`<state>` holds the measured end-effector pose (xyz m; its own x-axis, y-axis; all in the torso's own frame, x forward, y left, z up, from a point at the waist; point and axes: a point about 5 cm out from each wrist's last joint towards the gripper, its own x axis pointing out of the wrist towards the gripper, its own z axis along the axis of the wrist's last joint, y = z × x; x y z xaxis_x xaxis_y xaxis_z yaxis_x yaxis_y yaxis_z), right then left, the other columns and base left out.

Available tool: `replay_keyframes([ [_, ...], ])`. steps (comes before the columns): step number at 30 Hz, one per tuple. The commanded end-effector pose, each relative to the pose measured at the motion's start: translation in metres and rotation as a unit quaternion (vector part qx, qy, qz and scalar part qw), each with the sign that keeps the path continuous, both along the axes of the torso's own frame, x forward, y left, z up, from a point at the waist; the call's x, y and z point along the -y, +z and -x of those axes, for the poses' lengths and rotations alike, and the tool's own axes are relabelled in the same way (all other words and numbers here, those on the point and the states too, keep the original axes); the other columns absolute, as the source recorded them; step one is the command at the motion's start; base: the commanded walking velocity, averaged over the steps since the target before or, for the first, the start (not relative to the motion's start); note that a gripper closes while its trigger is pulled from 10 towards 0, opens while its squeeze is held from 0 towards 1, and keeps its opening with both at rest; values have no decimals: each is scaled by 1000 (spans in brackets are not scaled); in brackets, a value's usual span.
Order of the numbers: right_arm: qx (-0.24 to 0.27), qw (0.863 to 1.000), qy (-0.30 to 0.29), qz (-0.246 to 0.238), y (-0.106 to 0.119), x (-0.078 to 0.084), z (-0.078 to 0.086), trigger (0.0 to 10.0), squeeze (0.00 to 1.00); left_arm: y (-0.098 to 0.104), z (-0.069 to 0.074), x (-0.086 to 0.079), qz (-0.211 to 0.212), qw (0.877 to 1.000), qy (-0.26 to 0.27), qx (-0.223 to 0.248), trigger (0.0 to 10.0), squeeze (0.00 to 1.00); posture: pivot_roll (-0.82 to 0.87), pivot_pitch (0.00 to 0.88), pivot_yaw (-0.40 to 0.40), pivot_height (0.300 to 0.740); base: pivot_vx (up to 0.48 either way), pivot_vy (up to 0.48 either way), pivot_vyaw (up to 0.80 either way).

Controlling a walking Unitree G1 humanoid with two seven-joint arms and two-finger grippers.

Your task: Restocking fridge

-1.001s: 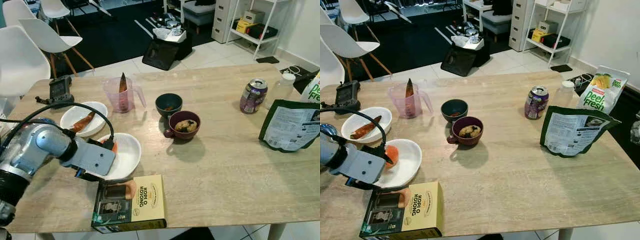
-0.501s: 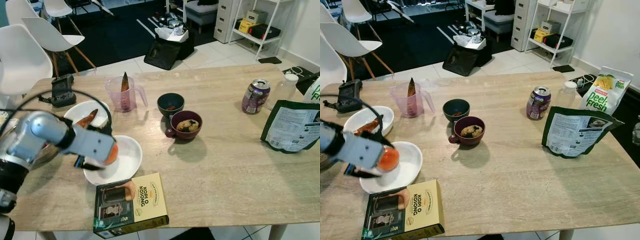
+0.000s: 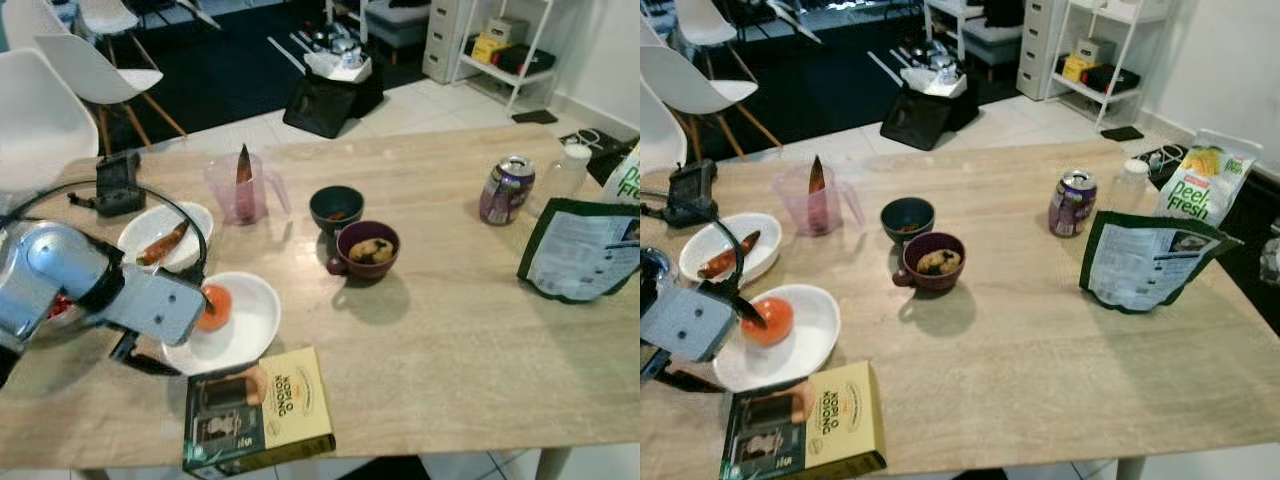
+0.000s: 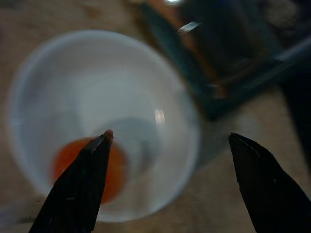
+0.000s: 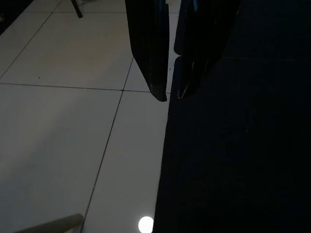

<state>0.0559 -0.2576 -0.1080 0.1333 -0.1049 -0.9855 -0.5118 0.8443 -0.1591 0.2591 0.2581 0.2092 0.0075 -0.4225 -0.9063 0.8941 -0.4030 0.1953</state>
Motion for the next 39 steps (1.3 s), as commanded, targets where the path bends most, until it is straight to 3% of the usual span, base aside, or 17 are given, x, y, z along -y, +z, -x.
replay_keyframes([
  [1, -6, 1000, 1, 0, -1, -1, 3, 10000, 0, 1, 4, -7, -27, 1000, 0, -7, 10000, 0, 35, 62, 54, 740, 0, 0, 0],
  [9, -6, 1000, 0, 0, -1, -1, 3, 10000, 0, -10, 10, 1, -23, 999, -19, -27, 10000, 0, 31, 61, 56, 740, 0, 0, 0],
  [18, -5, 1000, -1, 0, -1, -1, 3, 10000, 0, -29, 12, 1, -50, 997, -27, -42, 10000, 0, 28, 59, 55, 740, 0, 0, 0],
  [22, -6, 1000, 0, -1, -1, -1, 3, 10000, 0, -44, 7, 0, -72, 997, -27, -22, 10000, 0, 23, 50, 51, 740, 0, 0, 0],
  [24, -6, 1000, 2, 0, -1, -2, 3, 10000, 0, -57, 0, 3, -71, 997, -24, 6, 10000, 0, 17, 43, 47, 740, 0, 0, 0],
  [27, -6, 1000, 2, 0, -1, -2, 3, 10000, 0, -59, -1, 3, -73, 997, -24, 9, 10000, 0, 17, 43, 47, 740, 0, 0, 0],
  [29, -5, 1000, 4, 1, -1, -1, 3, 10000, 0, -76, -2, 8, -67, 997, -28, 15, 10000, 0, 9, 38, 44, 740, 0, 0, 0],
  [32, -5, 1000, 4, 2, -1, -1, 3, 10000, 0, -80, -3, 11, -62, 997, -31, 23, 10000, 0, 9, 39, 40, 740, 0, 0, 0],
  [33, -4, 1000, 4, 3, -1, -1, 3, 10000, 0, -84, -5, 13, -60, 997, -34, 28, 7608, 0, 5, 39, 39, 740, 0, 0, 0],
  [35, -4, 1000, 4, 3, -1, -1, 3, 10000, 0, -84, -5, 13, -60, 997, -34, 28, 7608, 0, 5, 39, 39, 740, 0, 0, 0],
  [36, -4, 1000, 4, 3, -1, 0, 3, 10000, 0, -86, -5, 14, -61, 997, -36, 28, 863, 0, 4, 39, 38, 740, 0, 0, 0],
  [37, -4, 1000, 3, 3, -1, 0, 2, 10000, 0, -87, -5, 14, -62, 997, -36, 26, 0, 0, 2, 37, 39, 740, 0, 0, 0],
  [39, -3, 1000, 2, 3, 0, 0, 2, 10000, 0, -88, -5, 14, -63, 997, -36, 25, 0, 0, 0, 38, 38, 740, 0, 0, 0],
])
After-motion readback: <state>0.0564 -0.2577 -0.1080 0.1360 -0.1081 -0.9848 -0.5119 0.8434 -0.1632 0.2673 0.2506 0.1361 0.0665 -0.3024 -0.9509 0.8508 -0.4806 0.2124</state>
